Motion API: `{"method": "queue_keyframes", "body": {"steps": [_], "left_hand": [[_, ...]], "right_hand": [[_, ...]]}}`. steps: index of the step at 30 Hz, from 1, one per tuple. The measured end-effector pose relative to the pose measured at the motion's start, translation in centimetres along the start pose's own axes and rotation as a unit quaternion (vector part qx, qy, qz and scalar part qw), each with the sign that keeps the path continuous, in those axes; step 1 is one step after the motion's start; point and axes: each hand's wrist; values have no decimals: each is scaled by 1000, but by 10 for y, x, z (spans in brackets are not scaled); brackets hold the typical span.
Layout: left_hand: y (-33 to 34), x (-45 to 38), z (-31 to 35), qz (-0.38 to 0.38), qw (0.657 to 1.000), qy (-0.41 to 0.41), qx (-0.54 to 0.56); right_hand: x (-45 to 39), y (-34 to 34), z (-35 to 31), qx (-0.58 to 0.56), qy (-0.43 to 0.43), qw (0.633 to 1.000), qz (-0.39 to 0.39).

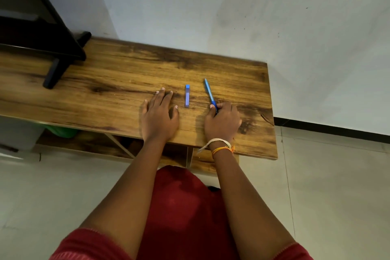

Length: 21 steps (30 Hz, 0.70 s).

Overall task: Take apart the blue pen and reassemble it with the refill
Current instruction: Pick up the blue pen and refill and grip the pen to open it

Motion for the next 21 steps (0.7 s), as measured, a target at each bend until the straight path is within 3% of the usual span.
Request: {"method": "queue_keyframes", "body": {"steps": [6, 11, 17, 19, 21], "left_hand": [[-3, -3, -1, -10, 999, -9, 48], [-2, -20, 9, -11, 975, -122, 184], [0, -23, 36, 64, 959, -188, 200], [0, -24, 38, 78, 954, -197, 213], [0, -22, 39, 91, 953, -179, 228]], "right_hand": [[-2, -1, -2, 4, 16, 1000, -3], [-21, -1, -6, 22, 62, 995, -74], [-39, 2, -12, -121, 156, 973, -119], [-44, 4, -17, -226, 239, 939, -102], [-45, 4, -24, -394, 333, 853, -87]]}}
Point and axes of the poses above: each hand's wrist, its own x-axis away from the middle knuckle, its own y-axis out of the palm, z = x × y, and after that the axes turned 11 degrees about -y, right-handed
